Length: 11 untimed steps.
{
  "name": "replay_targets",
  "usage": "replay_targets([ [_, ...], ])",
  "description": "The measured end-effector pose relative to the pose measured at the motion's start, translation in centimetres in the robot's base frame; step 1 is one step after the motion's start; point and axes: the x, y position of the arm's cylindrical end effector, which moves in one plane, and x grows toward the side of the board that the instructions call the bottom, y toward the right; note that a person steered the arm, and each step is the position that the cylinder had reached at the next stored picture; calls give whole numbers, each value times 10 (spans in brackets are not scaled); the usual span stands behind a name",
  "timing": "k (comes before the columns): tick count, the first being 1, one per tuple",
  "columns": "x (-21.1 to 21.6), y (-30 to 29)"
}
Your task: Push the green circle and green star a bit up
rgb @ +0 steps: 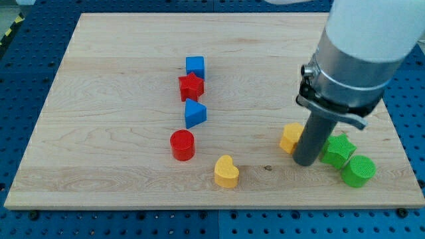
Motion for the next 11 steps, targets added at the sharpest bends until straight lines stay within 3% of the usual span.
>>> replay_targets([
  [2,-44,1],
  [4,37,13],
  [5,63,46],
  [7,62,103],
  [11,47,90],
])
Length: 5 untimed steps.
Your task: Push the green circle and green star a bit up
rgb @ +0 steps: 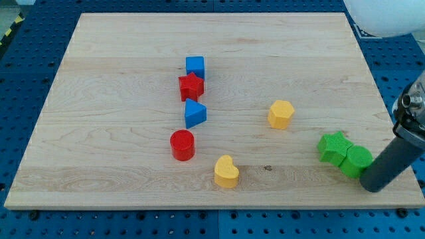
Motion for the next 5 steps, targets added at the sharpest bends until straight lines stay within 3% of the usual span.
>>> replay_targets([
  [5,-23,-50],
])
